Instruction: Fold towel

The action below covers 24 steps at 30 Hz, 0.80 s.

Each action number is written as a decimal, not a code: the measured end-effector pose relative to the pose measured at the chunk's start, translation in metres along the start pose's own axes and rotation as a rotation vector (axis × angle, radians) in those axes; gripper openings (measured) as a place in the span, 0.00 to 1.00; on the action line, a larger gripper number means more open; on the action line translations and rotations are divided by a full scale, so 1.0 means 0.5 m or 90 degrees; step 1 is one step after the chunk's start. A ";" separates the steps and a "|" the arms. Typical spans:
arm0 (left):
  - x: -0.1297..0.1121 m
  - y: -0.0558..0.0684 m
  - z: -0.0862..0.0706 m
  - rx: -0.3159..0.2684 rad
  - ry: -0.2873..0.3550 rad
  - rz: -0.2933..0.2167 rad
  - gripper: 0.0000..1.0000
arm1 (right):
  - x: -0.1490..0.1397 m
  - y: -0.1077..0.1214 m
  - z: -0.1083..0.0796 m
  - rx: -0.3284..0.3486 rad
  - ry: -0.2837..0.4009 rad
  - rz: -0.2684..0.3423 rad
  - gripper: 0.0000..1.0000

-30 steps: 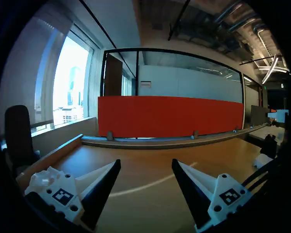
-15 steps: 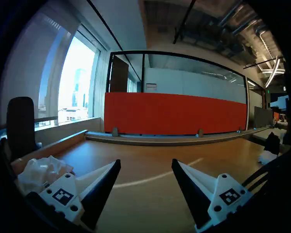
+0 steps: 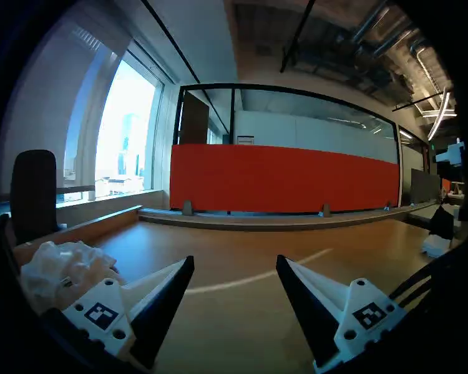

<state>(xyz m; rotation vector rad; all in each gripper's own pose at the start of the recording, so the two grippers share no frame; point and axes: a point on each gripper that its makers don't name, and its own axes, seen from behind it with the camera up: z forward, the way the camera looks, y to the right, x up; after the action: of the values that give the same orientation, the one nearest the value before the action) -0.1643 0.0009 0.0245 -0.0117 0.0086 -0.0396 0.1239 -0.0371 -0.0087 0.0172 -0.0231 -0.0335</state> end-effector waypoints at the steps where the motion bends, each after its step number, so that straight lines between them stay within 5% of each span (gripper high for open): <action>1: -0.003 -0.001 0.000 0.001 0.001 0.000 0.98 | -0.002 0.000 0.000 0.000 0.001 0.000 1.00; 24: -0.025 -0.008 -0.002 0.013 0.016 0.006 0.98 | -0.024 0.009 0.006 -0.004 0.009 0.005 1.00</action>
<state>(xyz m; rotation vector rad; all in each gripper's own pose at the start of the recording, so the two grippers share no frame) -0.1768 -0.0029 0.0235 0.0096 0.0337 -0.0297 0.1119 -0.0323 -0.0057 0.0111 -0.0085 -0.0254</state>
